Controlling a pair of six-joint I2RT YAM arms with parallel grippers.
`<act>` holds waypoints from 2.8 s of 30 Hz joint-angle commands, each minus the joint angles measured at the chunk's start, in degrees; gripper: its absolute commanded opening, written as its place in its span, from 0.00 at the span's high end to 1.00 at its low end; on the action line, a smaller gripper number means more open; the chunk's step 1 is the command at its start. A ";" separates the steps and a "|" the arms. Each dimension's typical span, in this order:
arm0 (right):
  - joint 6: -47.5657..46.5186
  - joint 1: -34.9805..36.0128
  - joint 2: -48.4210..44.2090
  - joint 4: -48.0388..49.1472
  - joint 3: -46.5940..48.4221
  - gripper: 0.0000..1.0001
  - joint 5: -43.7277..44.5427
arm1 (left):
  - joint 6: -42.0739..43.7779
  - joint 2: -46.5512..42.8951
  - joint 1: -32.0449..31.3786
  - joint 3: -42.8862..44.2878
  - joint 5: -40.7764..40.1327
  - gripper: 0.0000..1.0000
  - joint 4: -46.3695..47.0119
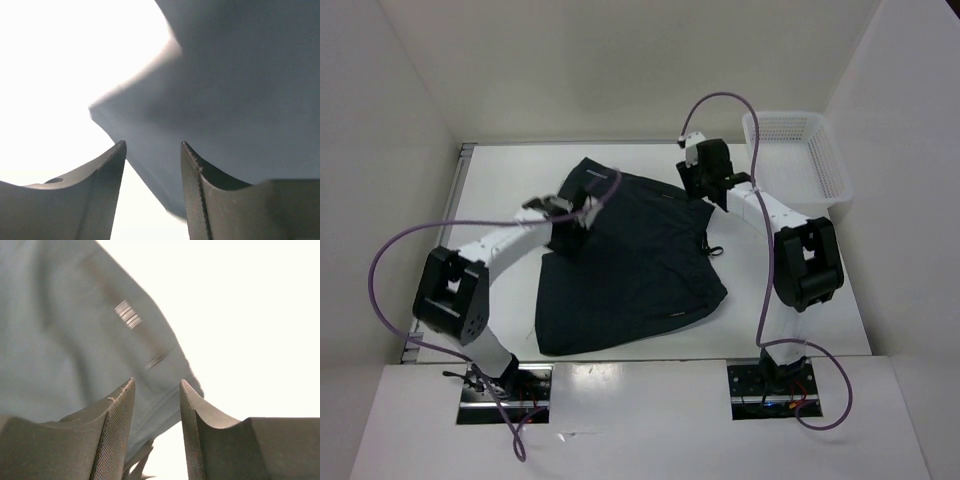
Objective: Fold and stack the shorts
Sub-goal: Flatten the shorts out
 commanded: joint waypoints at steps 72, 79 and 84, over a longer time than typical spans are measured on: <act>-4.53 -4.10 13.48 4.44 9.05 0.50 6.02 | 0.03 19.44 20.53 27.12 4.99 0.38 -5.05; -7.61 -4.10 13.48 4.96 10.64 0.47 7.34 | 0.03 32.36 19.83 51.10 12.48 0.25 0.32; -7.61 -4.63 14.10 4.96 10.11 0.46 7.34 | 0.03 43.51 17.89 61.23 12.48 0.25 4.18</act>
